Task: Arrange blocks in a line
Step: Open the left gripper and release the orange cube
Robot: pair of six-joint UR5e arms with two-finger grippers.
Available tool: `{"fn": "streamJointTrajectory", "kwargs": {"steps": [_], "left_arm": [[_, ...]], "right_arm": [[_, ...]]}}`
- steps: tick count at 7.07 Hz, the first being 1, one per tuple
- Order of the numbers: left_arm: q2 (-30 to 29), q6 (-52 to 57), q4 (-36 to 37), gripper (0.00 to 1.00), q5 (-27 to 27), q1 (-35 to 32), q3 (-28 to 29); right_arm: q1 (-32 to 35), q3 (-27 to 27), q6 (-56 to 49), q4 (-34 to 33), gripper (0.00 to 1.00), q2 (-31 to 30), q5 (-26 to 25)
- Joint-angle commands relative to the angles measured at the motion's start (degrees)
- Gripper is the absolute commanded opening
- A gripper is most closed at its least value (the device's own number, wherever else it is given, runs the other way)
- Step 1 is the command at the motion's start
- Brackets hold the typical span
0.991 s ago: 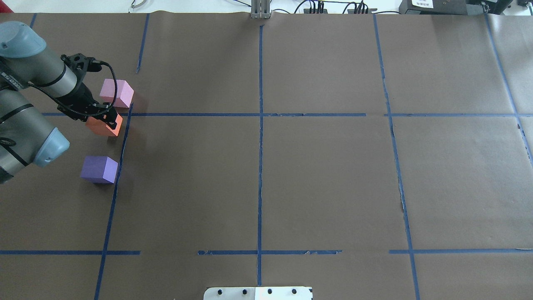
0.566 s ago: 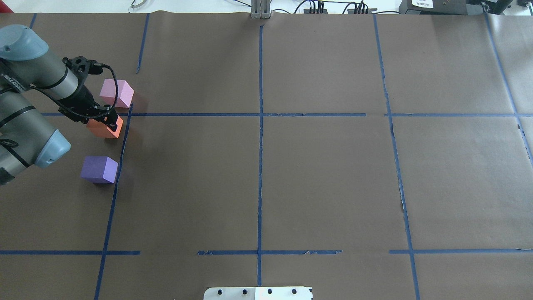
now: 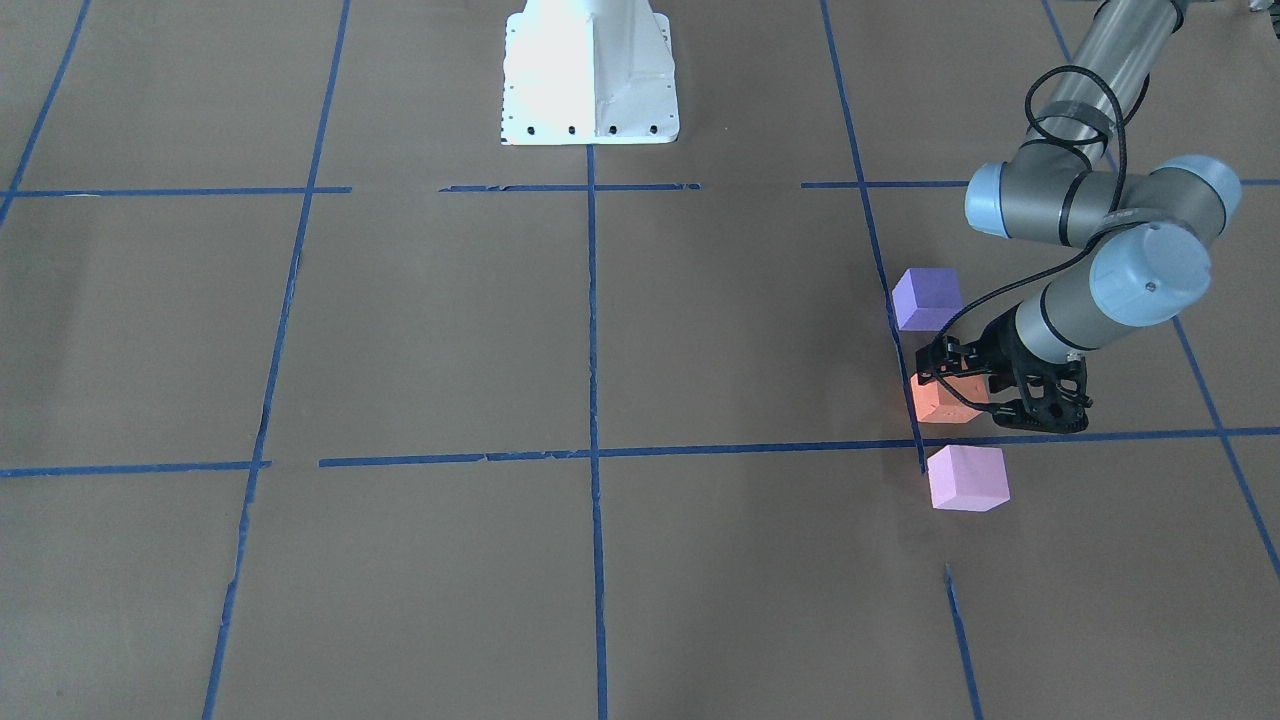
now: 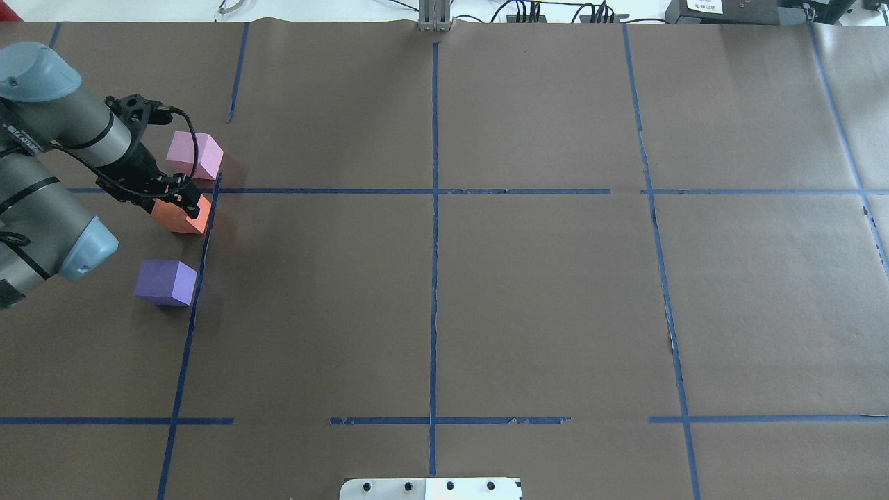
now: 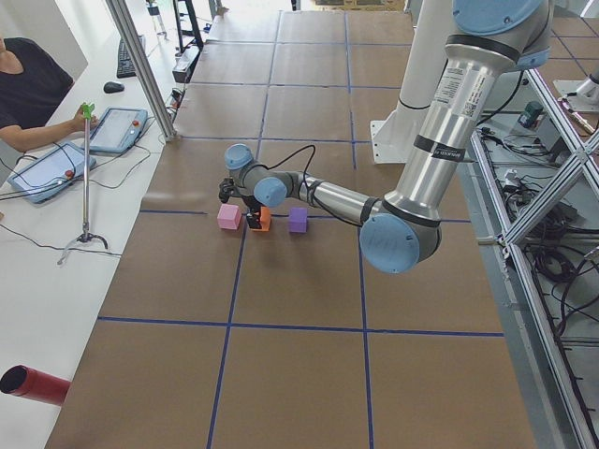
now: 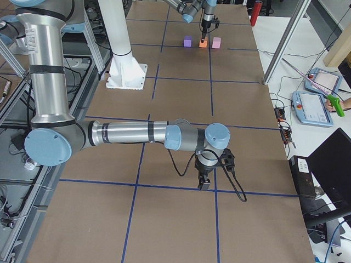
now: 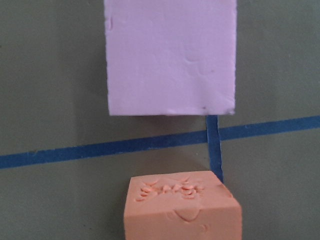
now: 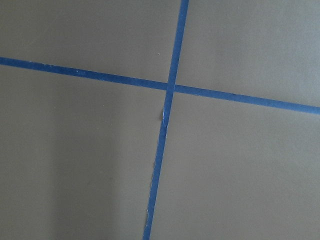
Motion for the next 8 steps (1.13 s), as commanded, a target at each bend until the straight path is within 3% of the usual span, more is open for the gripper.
{"fn": "streamJointTrajectory", "kwargs": {"steps": [1, 3, 4, 7, 8], "left_arm": [[-0.09, -0.12, -0.03, 1.00, 0.00, 0.00, -0.25], [-0.17, 0.05, 0.50, 1.00, -5.16, -0.96, -1.30], [-0.09, 0.22, 1.72, 1.00, -5.02, -2.71, -3.13], [0.00, 2.24, 11.54, 1.00, -4.84, -8.33, -10.85], [0.09, 10.77, 16.71, 1.00, -4.75, -13.39, -12.71]], "right_arm": [[0.00, 0.00, 0.00, 0.00, 1.00, 0.00, 0.00], [0.00, 0.00, 0.00, 0.00, 1.00, 0.00, 0.00], [0.00, 0.00, 0.00, 0.00, 1.00, 0.00, 0.00], [0.00, 0.00, 0.00, 0.00, 1.00, 0.00, 0.00], [0.00, 0.00, 0.00, 0.00, 1.00, 0.00, 0.00]]}}
